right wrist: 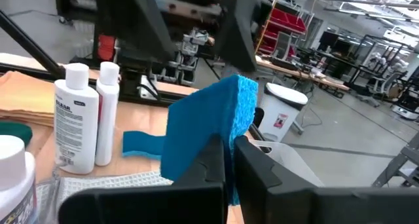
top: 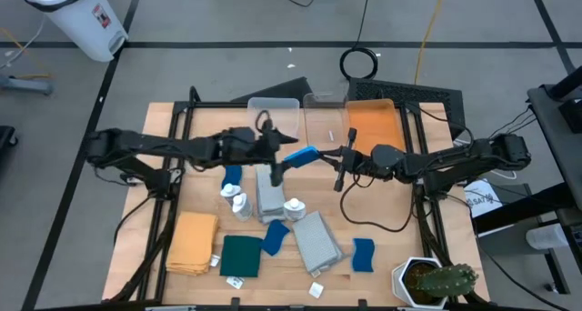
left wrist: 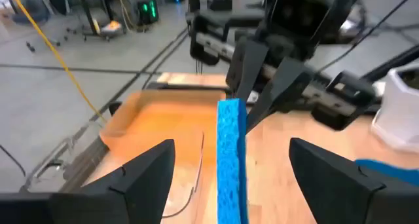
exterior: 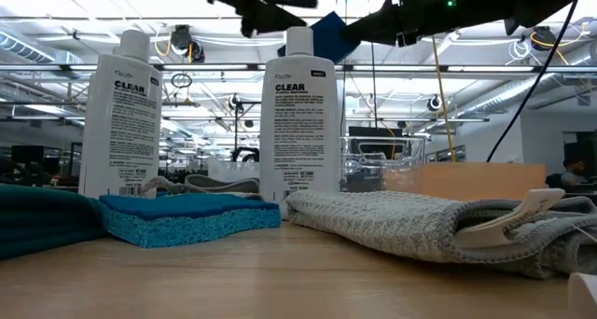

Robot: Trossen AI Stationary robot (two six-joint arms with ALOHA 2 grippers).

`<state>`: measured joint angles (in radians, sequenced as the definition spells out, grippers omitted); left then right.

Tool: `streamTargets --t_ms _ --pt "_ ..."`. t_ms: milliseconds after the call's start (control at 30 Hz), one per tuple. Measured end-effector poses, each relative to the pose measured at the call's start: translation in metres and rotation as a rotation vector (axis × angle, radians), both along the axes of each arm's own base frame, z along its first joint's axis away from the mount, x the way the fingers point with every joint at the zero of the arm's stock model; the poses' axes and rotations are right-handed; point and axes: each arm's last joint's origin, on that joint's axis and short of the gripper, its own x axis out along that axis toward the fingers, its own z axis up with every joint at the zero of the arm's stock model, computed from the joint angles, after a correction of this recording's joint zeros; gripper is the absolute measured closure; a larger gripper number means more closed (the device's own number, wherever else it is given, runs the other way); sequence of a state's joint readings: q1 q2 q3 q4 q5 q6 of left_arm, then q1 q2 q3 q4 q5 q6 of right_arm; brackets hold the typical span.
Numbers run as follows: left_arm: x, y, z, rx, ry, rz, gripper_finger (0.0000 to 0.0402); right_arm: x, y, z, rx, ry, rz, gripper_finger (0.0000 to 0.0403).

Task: Pick & Place Kitchen Items
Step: Put the blue sponge into the white bin

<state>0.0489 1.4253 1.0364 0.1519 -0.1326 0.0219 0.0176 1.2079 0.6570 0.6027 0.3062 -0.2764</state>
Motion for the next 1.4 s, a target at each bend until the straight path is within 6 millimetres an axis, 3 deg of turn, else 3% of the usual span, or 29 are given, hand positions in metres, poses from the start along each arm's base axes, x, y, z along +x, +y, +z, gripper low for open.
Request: streamTargets --t_ms 167,633,767,1000,1233,1400 --pt "0.012 0.002 -0.011 -0.001 0.049 0.001 0.0112 -0.001 0.000 0.001 0.001 -0.003 -0.003 0.0403" --pt "0.012 0.002 -0.013 -0.003 0.059 0.010 0.0132 -0.004 0.009 0.014 0.003 -0.104 0.031 0.0403" --pt "0.012 0.002 -0.014 -0.014 0.065 0.013 0.0185 -0.004 0.009 0.013 0.003 -0.103 0.031 0.0403" --pt "0.007 0.005 -0.012 0.088 0.114 -0.008 0.0377 -0.005 0.008 0.013 0.004 -0.098 0.000 0.0401" --pt "-0.018 0.027 -0.004 0.246 0.260 0.166 0.0380 -0.007 0.005 0.011 0.005 -0.071 -0.103 0.0370" --pt "-0.028 0.065 -0.008 0.303 0.353 0.207 0.0388 -0.008 0.005 0.012 0.005 -0.068 -0.102 0.0346"
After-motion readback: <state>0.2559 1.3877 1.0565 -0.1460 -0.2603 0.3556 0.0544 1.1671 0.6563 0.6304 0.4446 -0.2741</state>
